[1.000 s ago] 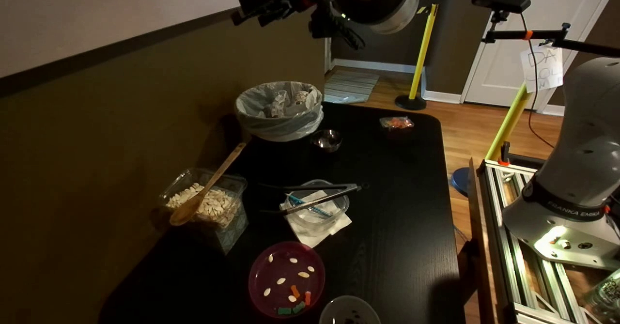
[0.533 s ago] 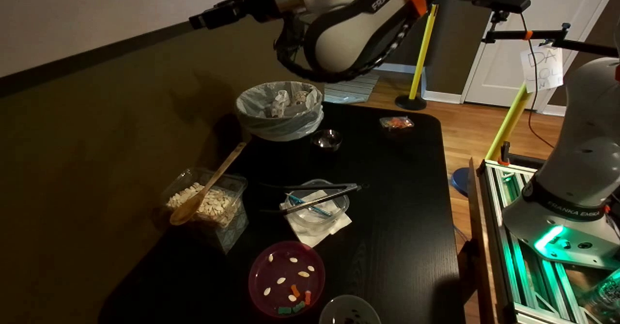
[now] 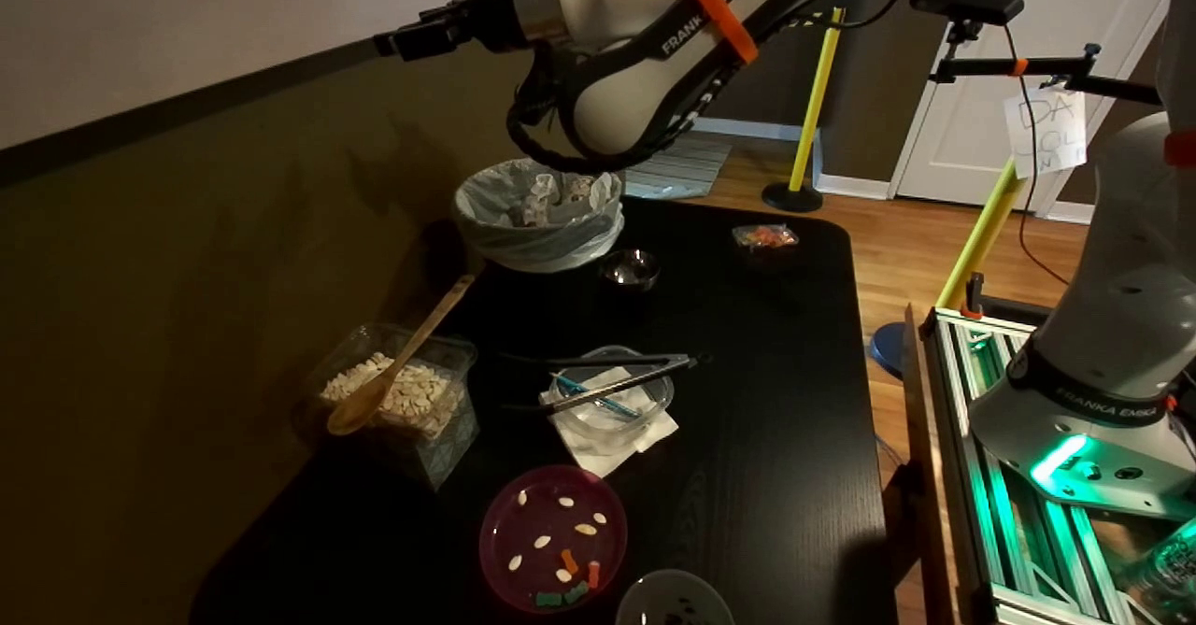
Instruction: Adjust the picture frame on the wall.
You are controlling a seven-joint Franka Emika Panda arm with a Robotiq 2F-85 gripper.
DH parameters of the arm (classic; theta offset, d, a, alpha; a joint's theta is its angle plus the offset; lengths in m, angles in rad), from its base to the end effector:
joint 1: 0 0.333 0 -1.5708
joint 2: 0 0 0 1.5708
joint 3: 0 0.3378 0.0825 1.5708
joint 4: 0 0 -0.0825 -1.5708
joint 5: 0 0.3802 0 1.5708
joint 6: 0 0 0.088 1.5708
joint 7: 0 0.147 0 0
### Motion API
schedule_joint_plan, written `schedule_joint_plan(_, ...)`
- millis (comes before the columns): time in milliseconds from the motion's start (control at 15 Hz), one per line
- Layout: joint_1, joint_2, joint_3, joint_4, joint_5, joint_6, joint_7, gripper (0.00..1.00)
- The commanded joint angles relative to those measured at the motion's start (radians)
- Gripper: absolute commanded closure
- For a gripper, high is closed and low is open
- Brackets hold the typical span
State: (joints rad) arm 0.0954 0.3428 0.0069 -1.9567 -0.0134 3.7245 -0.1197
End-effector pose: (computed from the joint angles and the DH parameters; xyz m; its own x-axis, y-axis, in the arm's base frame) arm 0.6843 0.0717 0.4975 0.1293 0.1421 0.9814 0.1269 -0.9839 0.1258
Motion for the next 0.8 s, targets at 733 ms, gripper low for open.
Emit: schedule_joint_plan(733,-0.031,0.423,0.025,0.479,-0.056,0.069,0.065,0.0)
